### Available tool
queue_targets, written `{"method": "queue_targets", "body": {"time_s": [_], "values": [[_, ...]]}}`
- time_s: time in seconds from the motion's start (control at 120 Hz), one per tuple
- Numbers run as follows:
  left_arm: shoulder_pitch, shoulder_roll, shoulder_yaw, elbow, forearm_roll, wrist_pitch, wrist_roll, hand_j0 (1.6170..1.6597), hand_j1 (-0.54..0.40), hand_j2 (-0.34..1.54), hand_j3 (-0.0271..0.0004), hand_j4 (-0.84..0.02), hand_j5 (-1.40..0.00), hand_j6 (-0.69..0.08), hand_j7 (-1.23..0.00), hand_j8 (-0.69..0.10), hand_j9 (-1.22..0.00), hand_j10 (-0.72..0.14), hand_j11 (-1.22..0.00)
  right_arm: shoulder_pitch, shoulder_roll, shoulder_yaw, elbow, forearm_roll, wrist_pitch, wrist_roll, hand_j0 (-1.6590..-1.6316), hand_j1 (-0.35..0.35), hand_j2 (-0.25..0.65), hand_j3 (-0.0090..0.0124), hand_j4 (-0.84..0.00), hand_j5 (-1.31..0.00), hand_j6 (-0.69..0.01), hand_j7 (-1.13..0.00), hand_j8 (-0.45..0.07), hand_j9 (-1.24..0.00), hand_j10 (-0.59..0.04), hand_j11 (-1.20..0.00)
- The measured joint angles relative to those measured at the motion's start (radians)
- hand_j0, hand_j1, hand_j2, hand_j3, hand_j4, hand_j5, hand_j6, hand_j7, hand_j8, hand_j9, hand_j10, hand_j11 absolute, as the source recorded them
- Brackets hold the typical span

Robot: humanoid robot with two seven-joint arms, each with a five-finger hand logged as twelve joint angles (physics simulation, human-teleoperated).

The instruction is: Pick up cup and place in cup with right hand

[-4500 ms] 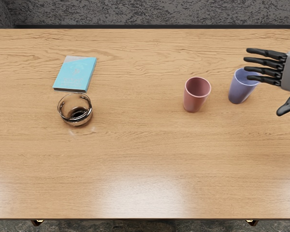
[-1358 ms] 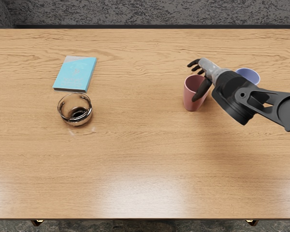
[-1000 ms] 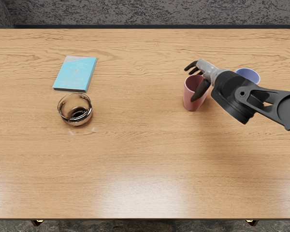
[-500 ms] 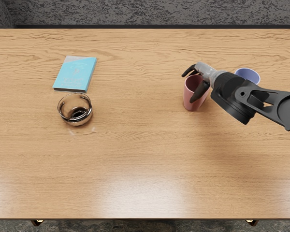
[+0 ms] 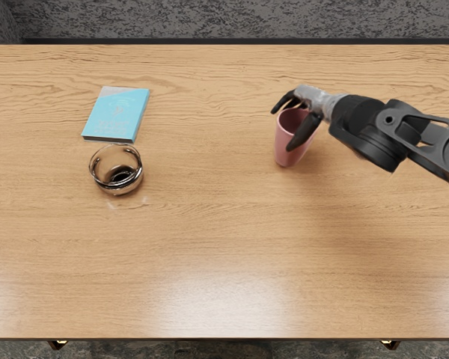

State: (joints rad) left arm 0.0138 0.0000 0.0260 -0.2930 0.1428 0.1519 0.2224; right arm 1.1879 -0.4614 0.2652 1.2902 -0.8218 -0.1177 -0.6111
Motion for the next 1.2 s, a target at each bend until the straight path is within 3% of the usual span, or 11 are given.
{"method": "queue_targets", "body": {"time_s": [0.025, 0.075, 0.117, 0.283, 0.375, 0.458, 0.708, 0.958, 1.2], "values": [[0.0, 0.0, 0.0, 0.0, 0.0, 0.0, 0.0, 1.6581, 0.349, 0.0, 0.0, 0.0, 0.0, 0.0, 0.0, 0.0, 0.0, 0.0, 0.0, 0.013, -0.01, 0.006, 0.0, 0.014, 0.022, 0.0, -1.6528, 0.062, -0.076, -0.0009, -0.448, -0.62, -0.338, -0.6, -0.24, -0.63, -0.266, -0.62], [0.0, 0.0, 0.0, 0.0, 0.0, 0.0, 0.0, 1.6581, 0.349, 0.0, 0.0, 0.0, 0.0, 0.0, 0.0, 0.0, 0.0, 0.0, 0.0, 0.038, -0.026, 0.014, 0.0, 0.039, 0.061, 0.0, -1.6527, 0.055, -0.08, -0.0001, -0.448, -0.62, -0.342, -0.61, -0.248, -0.63, -0.279, -0.62], [0.0, 0.0, 0.0, 0.0, 0.0, 0.0, 0.0, 1.6581, 0.349, 0.0, 0.0, 0.0, 0.0, 0.0, 0.0, 0.0, 0.0, 0.0, 0.0, 0.058, -0.04, 0.018, -0.001, 0.056, 0.082, 0.0, -1.6526, 0.05, -0.086, -0.0008, -0.448, -0.63, -0.349, -0.61, -0.254, -0.63, -0.283, -0.62], [0.0, 0.0, 0.0, 0.0, 0.0, 0.0, 0.0, 1.6581, 0.349, 0.0, 0.0, 0.0, 0.0, 0.0, 0.0, 0.0, 0.0, 0.0, 0.0, 0.106, -0.081, 0.025, 0.0, 0.083, 0.131, 0.0, -1.6526, 0.041, -0.092, -0.0004, -0.45, -0.63, -0.357, -0.61, -0.261, -0.63, -0.293, -0.61], [0.0, 0.0, 0.0, 0.0, 0.0, 0.0, 0.0, 1.6581, 0.349, 0.0, 0.0, 0.0, 0.0, 0.0, 0.0, 0.0, 0.0, 0.0, 0.0, 0.118, -0.098, 0.031, 0.0, 0.087, 0.141, 0.0, -1.6521, 0.042, -0.091, -0.0001, -0.462, -0.65, -0.35, -0.62, -0.254, -0.65, -0.289, -0.63], [0.0, 0.0, 0.0, 0.0, 0.0, 0.0, 0.0, 1.6581, 0.349, 0.0, 0.0, 0.0, 0.0, 0.0, 0.0, 0.0, 0.0, 0.0, 0.0, 0.131, -0.116, 0.034, 0.0, 0.088, 0.149, 0.0, -1.6516, 0.041, -0.098, -0.0014, -0.472, -0.65, -0.355, -0.63, -0.253, -0.65, -0.286, -0.63], [0.0, 0.0, 0.0, 0.0, 0.0, 0.0, 0.0, 1.6581, 0.349, 0.0, 0.0001, 0.0, 0.0, 0.0, 0.0, 0.0, 0.0, 0.0, 0.0, 0.155, -0.203, 0.042, 0.003, 0.114, 0.213, 0.0, -1.6509, 0.033, -0.096, -0.0002, -0.483, -0.67, -0.357, -0.65, -0.256, -0.66, -0.29, -0.64], [0.0, 0.0, 0.0, 0.0, 0.0, 0.0, 0.0, 1.6581, 0.349, 0.0, 0.0001, 0.0, 0.0, 0.0, 0.0, 0.0, 0.0, 0.0, 0.0, 0.187, -0.279, 0.044, 0.004, 0.151, 0.267, 0.0, -1.6505, 0.036, -0.102, -0.0013, -0.485, -0.67, -0.356, -0.65, -0.254, -0.66, -0.287, -0.64], [0.0, 0.0, 0.0, 0.0, 0.0, 0.0, 0.0, 1.6581, 0.349, 0.0, 0.0001, 0.0, 0.0, 0.0, 0.0, 0.0, 0.0, 0.0, 0.0, 0.191, -0.338, 0.037, 0.003, 0.158, 0.276, 0.0, -1.6506, 0.04, -0.091, -0.0007, -0.486, -0.67, -0.35, -0.65, -0.251, -0.66, -0.285, -0.64]]}}
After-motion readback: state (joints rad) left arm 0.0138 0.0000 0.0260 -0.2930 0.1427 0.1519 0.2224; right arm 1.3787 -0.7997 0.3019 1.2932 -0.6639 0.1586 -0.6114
